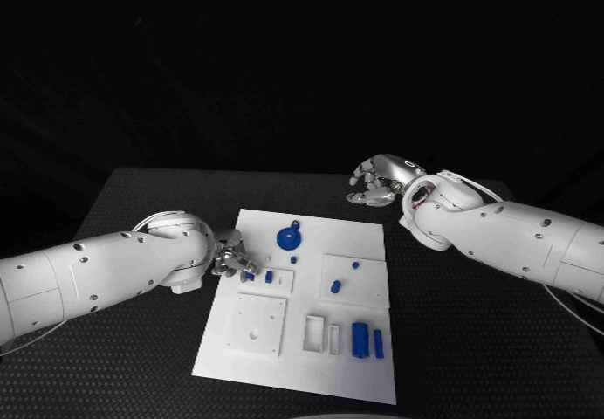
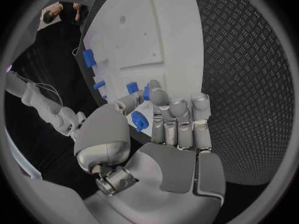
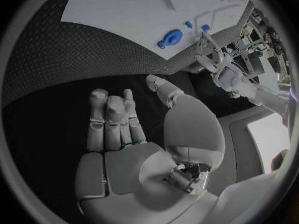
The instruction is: Assemble the parts on the task board
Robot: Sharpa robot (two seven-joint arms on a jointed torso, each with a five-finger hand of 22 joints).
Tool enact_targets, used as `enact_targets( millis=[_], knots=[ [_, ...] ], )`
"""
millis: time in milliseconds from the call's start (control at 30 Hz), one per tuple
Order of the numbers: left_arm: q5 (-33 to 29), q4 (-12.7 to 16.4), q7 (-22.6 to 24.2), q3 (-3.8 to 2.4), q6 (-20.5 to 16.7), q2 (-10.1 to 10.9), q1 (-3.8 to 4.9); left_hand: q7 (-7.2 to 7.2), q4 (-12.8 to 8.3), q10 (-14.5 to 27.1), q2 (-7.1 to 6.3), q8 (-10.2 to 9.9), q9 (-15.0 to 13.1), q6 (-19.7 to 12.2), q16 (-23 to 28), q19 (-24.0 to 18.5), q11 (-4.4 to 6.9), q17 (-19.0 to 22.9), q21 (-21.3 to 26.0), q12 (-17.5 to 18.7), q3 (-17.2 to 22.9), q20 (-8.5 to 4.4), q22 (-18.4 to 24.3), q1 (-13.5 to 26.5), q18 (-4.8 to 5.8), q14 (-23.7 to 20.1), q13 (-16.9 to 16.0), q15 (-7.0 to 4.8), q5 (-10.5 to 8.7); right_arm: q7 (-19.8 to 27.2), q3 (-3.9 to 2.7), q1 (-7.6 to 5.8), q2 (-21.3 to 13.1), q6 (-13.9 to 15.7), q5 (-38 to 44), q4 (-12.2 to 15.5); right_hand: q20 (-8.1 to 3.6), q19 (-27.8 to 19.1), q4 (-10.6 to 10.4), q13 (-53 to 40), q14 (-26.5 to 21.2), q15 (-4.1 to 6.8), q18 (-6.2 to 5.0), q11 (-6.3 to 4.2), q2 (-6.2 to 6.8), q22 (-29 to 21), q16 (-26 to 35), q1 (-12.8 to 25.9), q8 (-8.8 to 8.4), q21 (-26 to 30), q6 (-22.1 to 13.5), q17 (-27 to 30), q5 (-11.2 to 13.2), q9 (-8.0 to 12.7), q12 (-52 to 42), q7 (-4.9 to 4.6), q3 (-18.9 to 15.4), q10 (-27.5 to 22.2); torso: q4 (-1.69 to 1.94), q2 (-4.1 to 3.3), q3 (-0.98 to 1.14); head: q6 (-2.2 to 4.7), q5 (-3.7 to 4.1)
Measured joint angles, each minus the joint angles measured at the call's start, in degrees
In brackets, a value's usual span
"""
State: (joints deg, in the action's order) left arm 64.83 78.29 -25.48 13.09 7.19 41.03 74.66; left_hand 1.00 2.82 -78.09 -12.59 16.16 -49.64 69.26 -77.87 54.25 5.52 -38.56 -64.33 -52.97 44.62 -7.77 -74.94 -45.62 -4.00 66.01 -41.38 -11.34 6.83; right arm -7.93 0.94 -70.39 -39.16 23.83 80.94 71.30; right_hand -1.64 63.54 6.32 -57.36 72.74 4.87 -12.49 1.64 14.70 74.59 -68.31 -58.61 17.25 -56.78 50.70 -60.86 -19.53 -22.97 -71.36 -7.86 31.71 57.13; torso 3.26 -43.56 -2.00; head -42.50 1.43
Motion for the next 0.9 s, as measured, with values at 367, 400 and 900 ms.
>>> enact_targets(
  millis=[367, 400, 900],
  knots=[
    [-0.57, 0.07, 0.14, -0.03, -0.06, 0.0, 0.02, -0.8, -5.67, 0.0, 4.31, 0.12, 0.22, -0.79, 0.0, 0.0, 0.0, -0.01, 0.0, 0.0, -0.25, 0.0, 0.01, -1.22, 0.0, -0.22, 0.01, 0.24, 1.0, -0.04, 0.0, 0.01, -0.01, -0.01, 0.04, 0.01, 0.0, 0.0, 0.0, 0.0, 0.0, 0.0, 0.0, 0.0, 0.0, -0.01, 0.0, 0.0, 0.0, 0.0, -0.07, 0.0, 0.0, 0.0, 0.0, 0.11, 0.0, 0.0, 0.04, 0.0, -0.01, -0.01, 0.07],
    [-0.66, 0.11, 0.23, -0.03, -0.06, 0.0, 0.02, -1.01, -6.56, 0.01, 5.13, 0.12, 0.24, -1.01, 0.0, 0.0, 0.0, -0.04, 0.0, 0.0, -0.16, 0.0, 0.01, -1.45, 0.0, -0.31, 0.01, 0.35, 1.29, -0.04, 0.0, 0.01, 0.0, -0.01, 0.04, 0.01, 0.0, 0.0, 0.0, 0.0, 0.0, 0.0, 0.0, 0.0, 0.0, -0.01, 0.0, 0.0, 0.0, 0.0, -0.07, 0.0, 0.0, 0.0, 0.0, 0.11, 0.0, 0.0, 0.03, 0.0, -0.01, -0.01, 0.07],
    [-0.93, 0.06, 0.76, 0.0, 0.0, -0.01, 0.01, -1.4, -8.08, 0.11, 5.67, 0.5, 0.76, -1.39, 0.0, 0.0, -0.12, -0.17, -0.42, -0.28, -1.4, 0.0, 0.02, -1.88, 0.0, -0.19, 0.29, 0.64, 4.21, -0.06, 0.0, 0.02, -0.03, -0.04, 0.07, 0.0, 0.01, -0.01, 0.0, 0.02, 0.0, 0.0, 0.0, 0.0, 0.0, -0.02, 0.0, 0.0, 0.0, 0.0, -0.16, 0.0, 0.0, 0.0, 0.0, 0.03, 0.0, 0.0, 0.02, 0.0, 0.0, -0.07, 0.04]
  ],
)
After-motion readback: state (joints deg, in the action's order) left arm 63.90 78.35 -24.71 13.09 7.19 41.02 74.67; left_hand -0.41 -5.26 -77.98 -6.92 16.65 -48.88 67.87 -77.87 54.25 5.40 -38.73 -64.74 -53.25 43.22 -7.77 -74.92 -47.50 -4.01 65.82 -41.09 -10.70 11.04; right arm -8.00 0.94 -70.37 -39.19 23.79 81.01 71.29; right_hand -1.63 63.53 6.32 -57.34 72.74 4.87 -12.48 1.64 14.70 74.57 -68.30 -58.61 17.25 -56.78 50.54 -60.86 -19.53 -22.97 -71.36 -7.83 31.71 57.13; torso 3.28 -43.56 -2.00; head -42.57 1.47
